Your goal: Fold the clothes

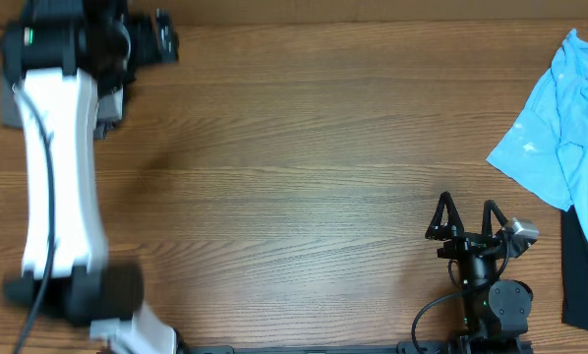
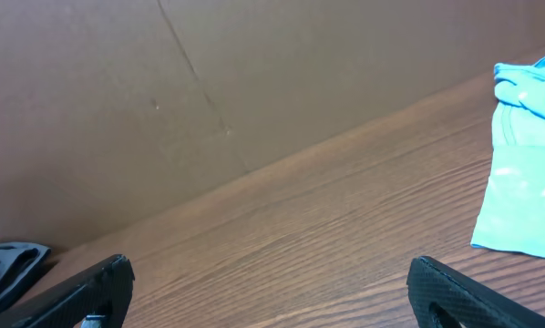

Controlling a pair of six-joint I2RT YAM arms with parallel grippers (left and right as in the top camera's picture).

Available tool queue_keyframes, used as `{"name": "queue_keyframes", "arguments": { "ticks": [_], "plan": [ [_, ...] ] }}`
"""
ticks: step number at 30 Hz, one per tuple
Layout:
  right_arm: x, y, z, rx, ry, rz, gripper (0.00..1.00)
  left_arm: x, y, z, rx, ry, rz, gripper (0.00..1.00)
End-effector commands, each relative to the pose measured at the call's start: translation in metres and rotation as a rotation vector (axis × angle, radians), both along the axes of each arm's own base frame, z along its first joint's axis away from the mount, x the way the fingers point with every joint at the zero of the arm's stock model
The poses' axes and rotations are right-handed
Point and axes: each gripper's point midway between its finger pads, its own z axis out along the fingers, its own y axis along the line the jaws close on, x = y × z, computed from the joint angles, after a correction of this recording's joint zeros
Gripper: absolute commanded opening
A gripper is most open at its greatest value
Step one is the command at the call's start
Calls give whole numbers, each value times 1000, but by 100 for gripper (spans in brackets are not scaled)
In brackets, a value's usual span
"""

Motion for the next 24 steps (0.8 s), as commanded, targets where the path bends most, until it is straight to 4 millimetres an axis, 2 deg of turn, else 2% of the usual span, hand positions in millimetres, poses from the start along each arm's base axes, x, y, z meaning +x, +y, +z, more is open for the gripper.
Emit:
{"name": "queue_keyframes", "arguments": {
  "ticks": [1,3,7,13,19,24],
  "plan": [
    [0,0,-2,1,-4,-5,100,-55,1,-11,120,-31,-8,100],
    [0,0,-2,1,-4,-5,100,-82,-3,-32,151,-60,-41,100],
    [0,0,-2,1,-4,-5,100,-121,-4,-62,159,-165,-37,100],
    [0,0,-2,1,-4,-5,100,-166,-5,-88,162,-414,-18,100],
    [0,0,-2,1,-4,-5,100,-193,-5,-104,161,-622,3,100],
    [0,0,-2,1,-4,-5,100,-202,-5,-109,145,-770,25,100]
  ]
}}
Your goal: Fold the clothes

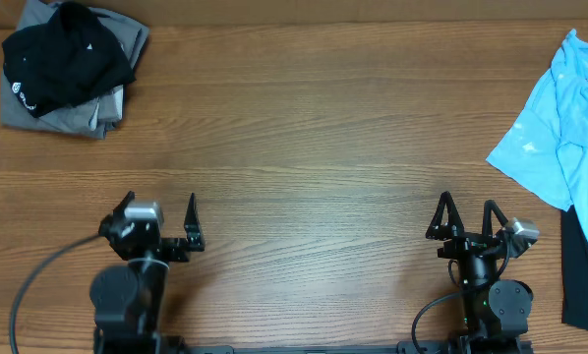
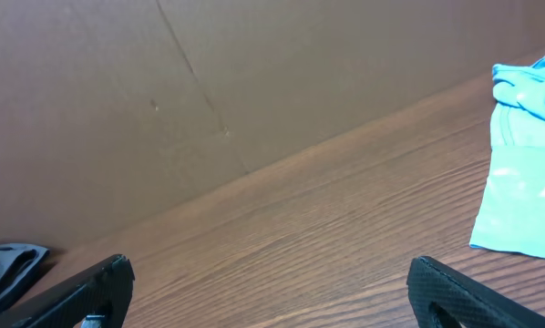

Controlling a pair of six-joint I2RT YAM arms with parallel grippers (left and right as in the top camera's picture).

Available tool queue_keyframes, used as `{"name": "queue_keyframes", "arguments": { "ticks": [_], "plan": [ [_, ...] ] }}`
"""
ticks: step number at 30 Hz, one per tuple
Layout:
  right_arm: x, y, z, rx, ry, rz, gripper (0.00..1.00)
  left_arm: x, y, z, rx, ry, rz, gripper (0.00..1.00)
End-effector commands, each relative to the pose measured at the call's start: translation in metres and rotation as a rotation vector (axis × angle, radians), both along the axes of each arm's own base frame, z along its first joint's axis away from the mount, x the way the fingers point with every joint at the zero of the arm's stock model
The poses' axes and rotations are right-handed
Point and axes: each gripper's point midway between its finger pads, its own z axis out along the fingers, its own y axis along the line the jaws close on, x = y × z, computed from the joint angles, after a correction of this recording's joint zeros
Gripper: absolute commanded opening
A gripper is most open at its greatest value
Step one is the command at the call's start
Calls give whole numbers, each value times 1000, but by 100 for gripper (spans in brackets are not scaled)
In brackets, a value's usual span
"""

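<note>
A pile of folded clothes (image 1: 68, 69), black on grey, lies at the table's far left corner. A light blue garment (image 1: 559, 128) lies unfolded at the far right edge, also in the right wrist view (image 2: 523, 182). A dark garment (image 1: 577, 275) lies under it at the right edge. My left gripper (image 1: 159, 211) stands open near the front left, nothing between its fingers. My right gripper (image 1: 465, 211) stands open near the front right, its fingertips (image 2: 99, 282) wide apart over bare wood.
The wooden table (image 1: 314, 177) stretches between the two arms. A brown cardboard wall (image 2: 254, 82) rises behind the table's far edge. A bit of dark cloth (image 2: 8, 264) shows at the left of the right wrist view.
My left arm was stretched to the far left corner over the pile; now it is back near the front left, open. The black-on-grey pile now shows uncovered. The right arm has not moved.
</note>
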Motion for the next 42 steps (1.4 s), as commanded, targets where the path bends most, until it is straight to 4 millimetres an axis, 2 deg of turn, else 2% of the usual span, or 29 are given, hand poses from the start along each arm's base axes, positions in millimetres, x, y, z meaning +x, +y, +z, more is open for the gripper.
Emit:
{"name": "queue_keyframes", "arguments": {
  "ticks": [1,10,14,16,42],
  "plan": [
    [0,0,-2,0,-3,-1,100,-4,2,-6,-5,-69,13,100],
    [0,0,-2,0,-3,-1,100,-5,7,-28,-2,-156,42,100],
    [0,0,-2,0,-3,-1,100,-4,8,-39,-1,-115,46,100],
    [0,0,-2,0,-3,-1,100,-5,8,-55,0,-53,45,100],
    [0,0,-2,0,-3,-1,100,-5,7,-53,-1,-58,41,100]
  ]
}}
